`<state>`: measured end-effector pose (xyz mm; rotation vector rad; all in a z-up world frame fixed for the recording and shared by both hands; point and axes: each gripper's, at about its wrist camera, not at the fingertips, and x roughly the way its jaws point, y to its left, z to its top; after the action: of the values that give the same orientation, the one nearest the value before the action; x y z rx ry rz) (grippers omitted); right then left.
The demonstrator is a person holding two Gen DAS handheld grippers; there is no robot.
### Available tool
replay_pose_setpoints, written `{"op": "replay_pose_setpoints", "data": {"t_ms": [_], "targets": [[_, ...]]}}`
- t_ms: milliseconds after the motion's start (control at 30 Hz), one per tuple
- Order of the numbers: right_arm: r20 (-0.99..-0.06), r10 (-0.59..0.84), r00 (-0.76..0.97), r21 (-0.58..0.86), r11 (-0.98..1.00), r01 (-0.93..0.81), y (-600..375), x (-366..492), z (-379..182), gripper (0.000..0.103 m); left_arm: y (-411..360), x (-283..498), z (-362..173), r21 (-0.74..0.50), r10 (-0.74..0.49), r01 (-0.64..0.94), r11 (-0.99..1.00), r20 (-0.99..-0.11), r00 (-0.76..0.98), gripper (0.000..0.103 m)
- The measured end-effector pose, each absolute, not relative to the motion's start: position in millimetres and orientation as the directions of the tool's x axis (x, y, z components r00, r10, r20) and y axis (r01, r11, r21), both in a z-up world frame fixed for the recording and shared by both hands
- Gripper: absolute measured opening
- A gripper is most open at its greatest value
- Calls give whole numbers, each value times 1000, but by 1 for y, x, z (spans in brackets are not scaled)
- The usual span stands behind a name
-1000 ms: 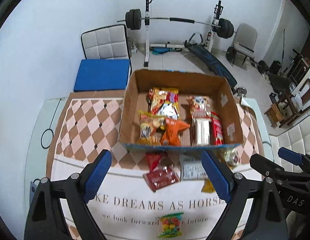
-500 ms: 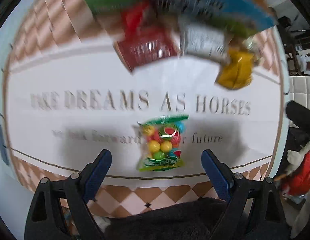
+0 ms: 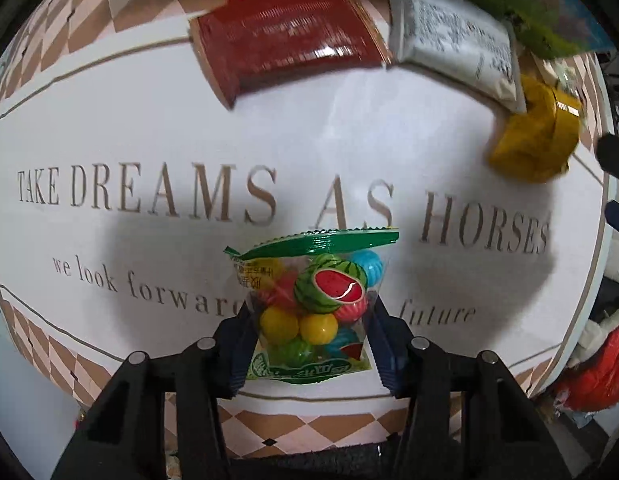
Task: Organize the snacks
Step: 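Grasp the fruit-print candy bag with left tool while right tool grasps yellow chip bag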
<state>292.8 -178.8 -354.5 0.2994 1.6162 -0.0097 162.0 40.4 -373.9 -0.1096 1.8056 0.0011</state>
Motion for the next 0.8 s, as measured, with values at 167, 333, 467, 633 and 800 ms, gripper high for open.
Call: {"op": "replay_pose_setpoints", "data": {"t_ms": [167, 333, 467, 633, 800], "targets": [[-979, 194, -61, 176, 960, 216, -170, 319, -378, 88, 35, 175, -371, -30, -43, -72, 997, -982, -182, 48], [-976, 190, -104, 163, 961, 222, -165, 327, -398, 54, 26, 191, -369, -28, -38, -63, 998, -988, -151, 48], [-981, 174, -86, 158, 973, 171, -162, 317, -390, 47, 22, 200, -363, -34, -42, -62, 998, -990, -131, 47], [-974, 210, -84, 194, 967, 163, -166, 292, -379, 43, 25, 204, -341, -57, -61, -48, 997, -993, -103, 47], [-961, 271, -63, 259, 954, 150, -164, 272, -357, 42, 16, 205, -302, -109, -109, -22, 994, -994, -21, 47]]}}
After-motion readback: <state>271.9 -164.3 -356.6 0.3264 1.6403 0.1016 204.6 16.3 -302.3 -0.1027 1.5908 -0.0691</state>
